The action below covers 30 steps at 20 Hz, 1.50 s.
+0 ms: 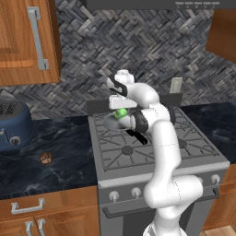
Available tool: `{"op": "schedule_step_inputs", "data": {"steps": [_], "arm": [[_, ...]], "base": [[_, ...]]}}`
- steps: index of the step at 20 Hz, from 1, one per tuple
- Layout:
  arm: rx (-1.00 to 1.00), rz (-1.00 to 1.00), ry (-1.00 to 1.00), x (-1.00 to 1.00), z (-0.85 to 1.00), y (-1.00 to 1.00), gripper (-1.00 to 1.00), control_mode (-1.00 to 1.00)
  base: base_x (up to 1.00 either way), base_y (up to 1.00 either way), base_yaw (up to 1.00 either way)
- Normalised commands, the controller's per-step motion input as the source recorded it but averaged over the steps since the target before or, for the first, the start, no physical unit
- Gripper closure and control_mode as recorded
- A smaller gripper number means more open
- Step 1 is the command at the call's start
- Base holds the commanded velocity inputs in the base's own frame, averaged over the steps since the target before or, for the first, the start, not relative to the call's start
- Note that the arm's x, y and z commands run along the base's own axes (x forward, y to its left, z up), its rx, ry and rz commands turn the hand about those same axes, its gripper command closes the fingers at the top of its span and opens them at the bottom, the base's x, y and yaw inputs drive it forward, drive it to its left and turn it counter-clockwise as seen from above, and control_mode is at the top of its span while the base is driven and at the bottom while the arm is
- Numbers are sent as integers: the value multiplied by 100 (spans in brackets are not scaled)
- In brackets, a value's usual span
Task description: Put the potato and corn in the pan. Then turn on the rear left burner and set the heat to medium.
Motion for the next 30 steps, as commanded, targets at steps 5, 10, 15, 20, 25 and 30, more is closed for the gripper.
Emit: {"op": "schedule_step_inputs", "data": {"steps": [5, 10, 15, 20, 25, 30], "arm": [[0, 0, 2, 6, -23, -3, 100, -100], [0, 0, 8, -1, -29, -4, 100, -100], [0, 0, 4, -19, -15, 0, 100, -100], [0, 0, 0, -4, 0, 0, -100, -100], [0, 0, 0, -9, 0, 0, -100, -100], [0, 0, -1, -16, 0, 0, -100, -100]], "base": [[0, 0, 0], [0, 0, 0], [0, 0, 0], [0, 0, 0], [0, 0, 0], [0, 0, 0]]}}
